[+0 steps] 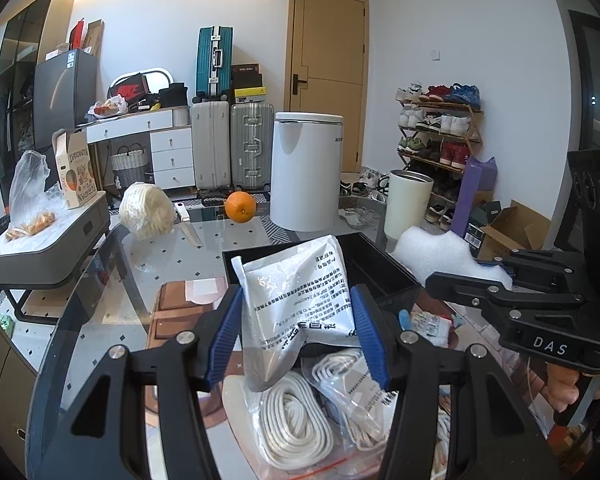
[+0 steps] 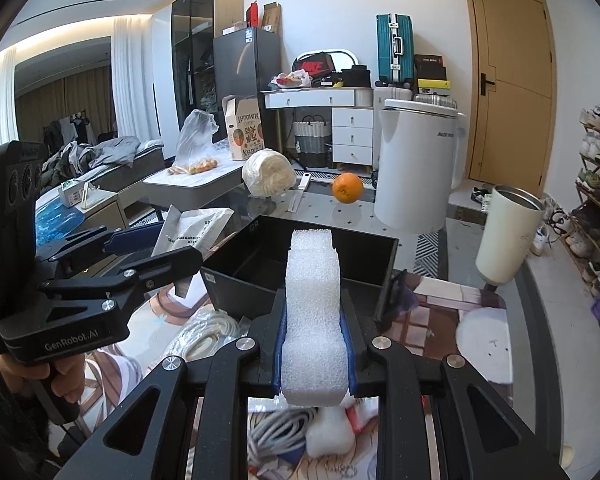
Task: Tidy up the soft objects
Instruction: 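Lift the foam strip toward the black box with the right gripper while the left grasps a white printed packet, then open the right gripper over the box while the left lowers the packet into it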
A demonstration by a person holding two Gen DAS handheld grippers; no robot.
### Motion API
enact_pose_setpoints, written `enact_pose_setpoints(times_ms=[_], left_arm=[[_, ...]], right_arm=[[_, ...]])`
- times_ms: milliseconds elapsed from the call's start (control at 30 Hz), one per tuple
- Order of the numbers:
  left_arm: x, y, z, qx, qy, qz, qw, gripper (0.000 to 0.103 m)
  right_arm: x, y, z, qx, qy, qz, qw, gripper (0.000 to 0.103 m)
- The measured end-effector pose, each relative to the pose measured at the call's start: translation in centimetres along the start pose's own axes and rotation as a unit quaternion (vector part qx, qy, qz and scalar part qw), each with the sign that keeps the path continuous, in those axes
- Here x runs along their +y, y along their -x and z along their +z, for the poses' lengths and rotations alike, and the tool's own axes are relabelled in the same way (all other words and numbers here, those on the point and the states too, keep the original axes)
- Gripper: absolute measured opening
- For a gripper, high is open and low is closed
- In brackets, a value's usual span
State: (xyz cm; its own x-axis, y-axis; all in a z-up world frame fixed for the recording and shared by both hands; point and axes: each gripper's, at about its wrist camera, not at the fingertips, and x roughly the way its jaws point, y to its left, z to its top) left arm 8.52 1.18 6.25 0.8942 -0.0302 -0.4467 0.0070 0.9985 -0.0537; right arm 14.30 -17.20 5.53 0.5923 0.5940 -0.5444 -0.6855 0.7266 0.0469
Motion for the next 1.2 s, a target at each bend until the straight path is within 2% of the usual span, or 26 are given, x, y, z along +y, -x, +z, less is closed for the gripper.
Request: enact_pose_setpoints(times_ms=[467,800,1100,1200], left_arm=[[0.9,-3.2,1.3,0.004,0.008,0.005,0.9999,0.054],[1.3,-5.9,1.0,0.032,0.006,0.010,0.9994,0.054],[1.1,-6.9,0.8,0.040,0.003,0.007,0.9992,0.054],[0.8,-7.0,0.8,0.040,-0.004,0.005,0.9992,0.055]], right_arm=[[-0.9,-5.6,2.3,0.018,0.009,0.008,1.000,0.022],[-1.7,-10.0,2.6,0.058,0.020,-0.001,0.998,0.022],[-2.0,-11.5,2.8,0.071,0.034,-0.006,0.997,0.022],[-1.8,-11.2,2.9,0.072,0.040,0.003,0.997,0.027]])
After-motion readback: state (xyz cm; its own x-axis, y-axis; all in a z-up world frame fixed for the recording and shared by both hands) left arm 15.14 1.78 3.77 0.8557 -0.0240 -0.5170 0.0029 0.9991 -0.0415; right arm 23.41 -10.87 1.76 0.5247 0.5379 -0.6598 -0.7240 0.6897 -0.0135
